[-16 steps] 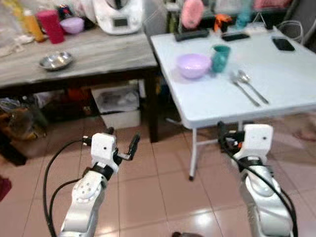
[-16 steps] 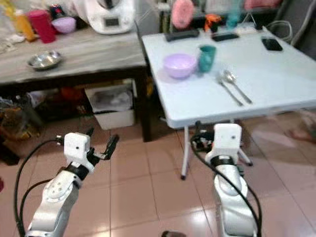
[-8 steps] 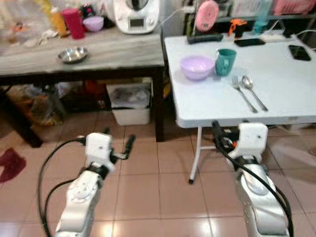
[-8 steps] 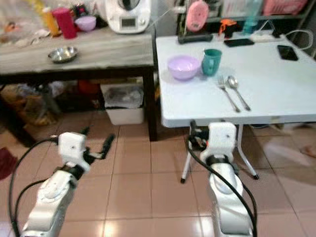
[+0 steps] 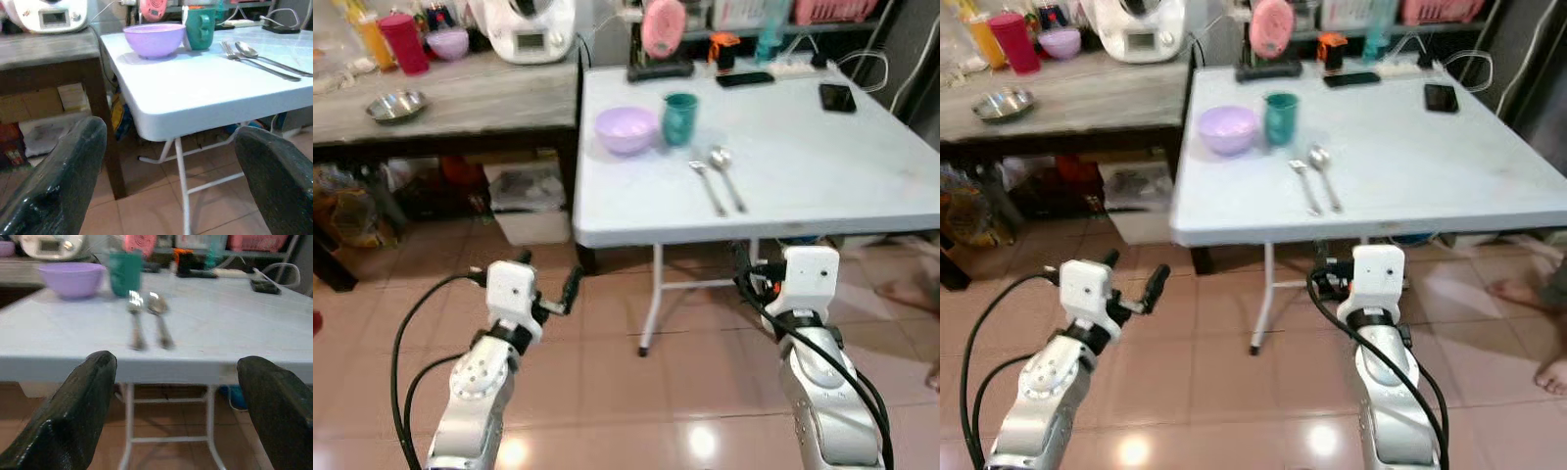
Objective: Setting the table
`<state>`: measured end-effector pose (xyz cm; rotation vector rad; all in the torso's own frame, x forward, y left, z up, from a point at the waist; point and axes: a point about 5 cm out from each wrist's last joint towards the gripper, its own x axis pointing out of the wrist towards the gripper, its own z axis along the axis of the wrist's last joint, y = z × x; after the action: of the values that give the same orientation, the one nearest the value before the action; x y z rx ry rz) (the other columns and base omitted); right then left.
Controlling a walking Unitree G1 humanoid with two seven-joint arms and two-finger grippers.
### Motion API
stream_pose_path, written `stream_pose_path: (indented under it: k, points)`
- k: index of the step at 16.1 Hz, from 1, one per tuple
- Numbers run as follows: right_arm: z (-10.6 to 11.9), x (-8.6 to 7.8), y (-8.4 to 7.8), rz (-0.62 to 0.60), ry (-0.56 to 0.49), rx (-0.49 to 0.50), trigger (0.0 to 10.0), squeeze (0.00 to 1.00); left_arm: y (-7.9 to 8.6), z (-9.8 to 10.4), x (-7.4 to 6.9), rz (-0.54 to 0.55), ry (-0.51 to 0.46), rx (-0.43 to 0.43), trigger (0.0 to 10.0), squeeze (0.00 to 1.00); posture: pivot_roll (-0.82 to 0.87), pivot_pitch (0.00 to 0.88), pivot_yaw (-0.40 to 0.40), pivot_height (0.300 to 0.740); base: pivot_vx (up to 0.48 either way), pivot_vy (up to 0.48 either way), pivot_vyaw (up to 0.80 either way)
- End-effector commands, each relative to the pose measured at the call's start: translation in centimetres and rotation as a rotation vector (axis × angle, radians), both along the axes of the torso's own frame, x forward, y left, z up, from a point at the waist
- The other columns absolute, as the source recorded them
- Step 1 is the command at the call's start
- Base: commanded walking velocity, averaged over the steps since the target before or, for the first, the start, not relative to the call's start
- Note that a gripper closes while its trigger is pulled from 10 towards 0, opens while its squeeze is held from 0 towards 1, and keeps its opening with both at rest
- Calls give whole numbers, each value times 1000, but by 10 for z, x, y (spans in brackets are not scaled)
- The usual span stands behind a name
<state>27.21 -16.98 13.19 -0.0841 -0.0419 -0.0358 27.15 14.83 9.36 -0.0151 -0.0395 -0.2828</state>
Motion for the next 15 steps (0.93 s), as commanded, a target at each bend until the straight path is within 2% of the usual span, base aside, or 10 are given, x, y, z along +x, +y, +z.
stream_pose_path:
  k: [1,7,12,15]
  points:
    - [5,1,-1,-2,-17,0,10000,0,-1,5,1,-15,-26,13,10000,0,-212,52,60,740,0,0,0]
    - [7,0,-1,-1,-33,-6,10000,0,-1,9,2,-42,-28,-25,10000,0,-212,57,65,740,0,0,0]
    - [7,-1,1,5,-48,-8,10000,0,-4,11,1,-71,-32,-30,10000,0,-208,61,71,740,352,0,513]
    - [7,-1,1,0,-44,-8,10000,0,-7,11,0,-86,-30,-38,10000,0,-207,64,72,740,421,0,0]
